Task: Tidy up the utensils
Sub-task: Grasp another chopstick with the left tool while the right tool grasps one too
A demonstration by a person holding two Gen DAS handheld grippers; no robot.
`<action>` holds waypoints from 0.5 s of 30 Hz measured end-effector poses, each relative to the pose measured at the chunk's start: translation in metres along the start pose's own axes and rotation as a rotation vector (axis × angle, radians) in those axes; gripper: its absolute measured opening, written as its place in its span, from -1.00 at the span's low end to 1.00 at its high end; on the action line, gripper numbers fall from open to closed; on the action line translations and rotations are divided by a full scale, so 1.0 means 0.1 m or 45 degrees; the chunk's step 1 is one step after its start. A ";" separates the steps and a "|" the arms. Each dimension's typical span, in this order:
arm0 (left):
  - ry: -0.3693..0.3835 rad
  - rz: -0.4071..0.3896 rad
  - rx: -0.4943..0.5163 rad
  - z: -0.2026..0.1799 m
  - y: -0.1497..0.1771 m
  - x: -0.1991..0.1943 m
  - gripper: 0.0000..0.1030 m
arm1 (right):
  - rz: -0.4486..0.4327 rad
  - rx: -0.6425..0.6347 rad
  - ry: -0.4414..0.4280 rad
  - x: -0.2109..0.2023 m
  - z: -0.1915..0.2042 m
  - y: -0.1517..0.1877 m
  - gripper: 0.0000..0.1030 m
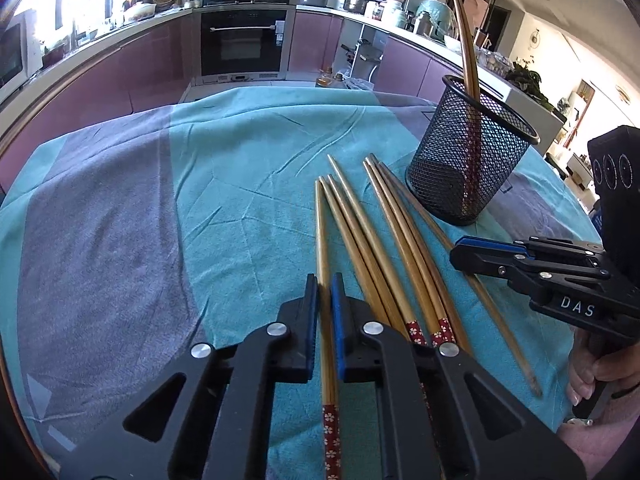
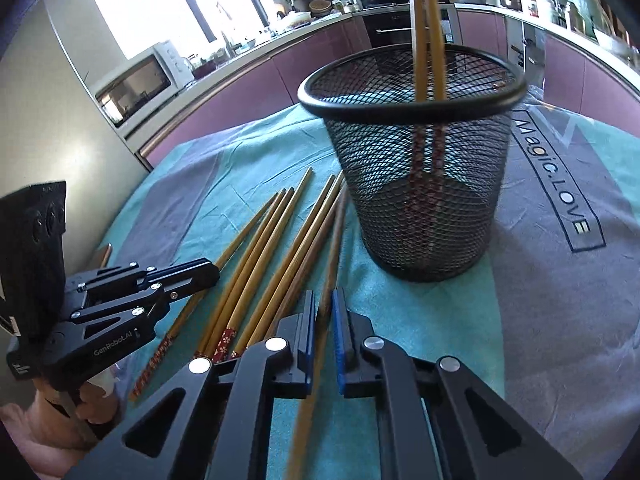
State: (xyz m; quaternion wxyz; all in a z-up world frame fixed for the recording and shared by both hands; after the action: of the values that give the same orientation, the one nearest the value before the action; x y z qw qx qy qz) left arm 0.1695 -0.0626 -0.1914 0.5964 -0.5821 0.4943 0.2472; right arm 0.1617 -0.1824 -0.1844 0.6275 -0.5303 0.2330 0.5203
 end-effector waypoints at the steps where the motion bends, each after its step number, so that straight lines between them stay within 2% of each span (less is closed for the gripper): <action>1: 0.009 -0.004 -0.003 0.00 0.00 -0.02 -0.85 | -0.010 -0.004 -0.010 -0.03 0.01 0.00 -0.88; 4: 0.028 -0.027 0.013 -0.02 0.02 -0.10 -0.85 | -0.022 -0.043 -0.034 -0.11 0.05 0.03 -0.88; 9: 0.040 -0.035 0.071 -0.11 0.05 -0.15 -0.85 | 0.017 -0.106 -0.044 -0.07 0.16 0.05 -0.88; 15: 0.014 0.013 0.115 -0.12 0.10 -0.06 -0.85 | 0.065 -0.136 -0.010 0.03 0.21 0.06 -0.87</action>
State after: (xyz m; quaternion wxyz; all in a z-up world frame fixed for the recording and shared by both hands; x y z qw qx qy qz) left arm 0.1548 -0.0697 -0.1890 0.6182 -0.5534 0.5111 0.2245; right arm 0.1517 -0.1630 -0.1830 0.5856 -0.5549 0.2162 0.5499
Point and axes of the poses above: each gripper's, at about its wrist camera, not at the fingertips, and x roughly the way its jaws point, z to its left, y to its underside, the point moved 7 cm from there along x, roughly the way its jaws point, and after that the axes turned 12 degrees about z, right-handed, at the moved point
